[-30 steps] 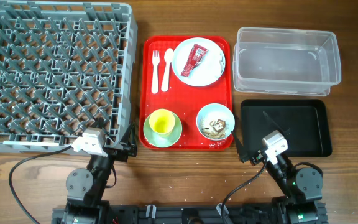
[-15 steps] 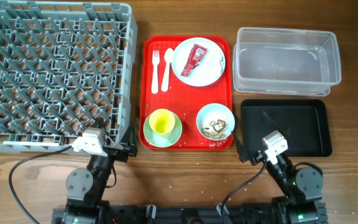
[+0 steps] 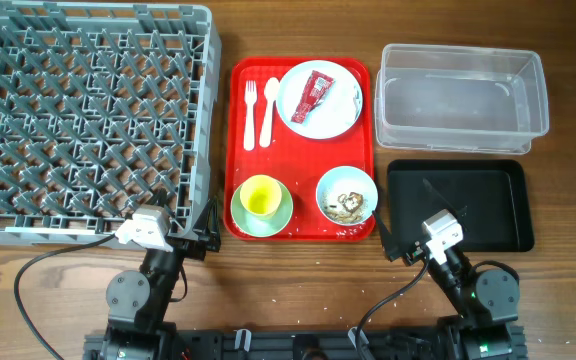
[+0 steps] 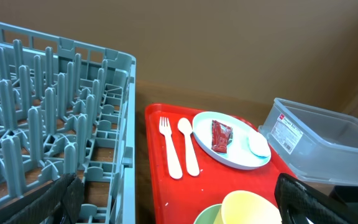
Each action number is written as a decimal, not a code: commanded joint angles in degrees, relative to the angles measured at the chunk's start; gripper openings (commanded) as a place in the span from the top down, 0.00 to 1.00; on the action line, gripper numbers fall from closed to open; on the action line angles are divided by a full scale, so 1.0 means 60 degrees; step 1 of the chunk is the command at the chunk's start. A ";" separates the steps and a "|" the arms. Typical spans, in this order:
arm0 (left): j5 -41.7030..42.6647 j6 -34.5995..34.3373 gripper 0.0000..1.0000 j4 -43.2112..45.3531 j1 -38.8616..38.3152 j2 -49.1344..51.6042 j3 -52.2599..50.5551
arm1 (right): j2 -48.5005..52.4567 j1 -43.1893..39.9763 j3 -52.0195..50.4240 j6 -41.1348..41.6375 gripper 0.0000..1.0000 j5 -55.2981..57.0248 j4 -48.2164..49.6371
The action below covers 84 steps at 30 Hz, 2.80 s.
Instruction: Sort waste into correct bins and load items into the dishwasher rack
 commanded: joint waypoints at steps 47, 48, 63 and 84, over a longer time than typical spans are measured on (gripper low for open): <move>0.1446 -0.1927 0.00 0.0182 -0.0051 -0.0073 -0.0025 | -0.0033 0.0015 0.0069 0.2164 0.00 -0.2342 0.0200; 0.1446 -0.1927 0.00 0.0182 -0.0051 -0.0073 -0.0025 | -0.0033 0.0015 0.0062 0.2222 0.00 -0.2368 0.0182; 0.1198 -0.1060 0.00 -0.6419 -0.0051 0.6404 0.8761 | 0.8830 0.0015 1.1672 0.3002 0.00 -0.1399 -0.8776; 0.1184 -0.1060 0.00 -0.8408 -0.0051 0.9581 1.1340 | 2.0578 0.2940 1.7493 0.6207 0.25 0.4033 -0.7067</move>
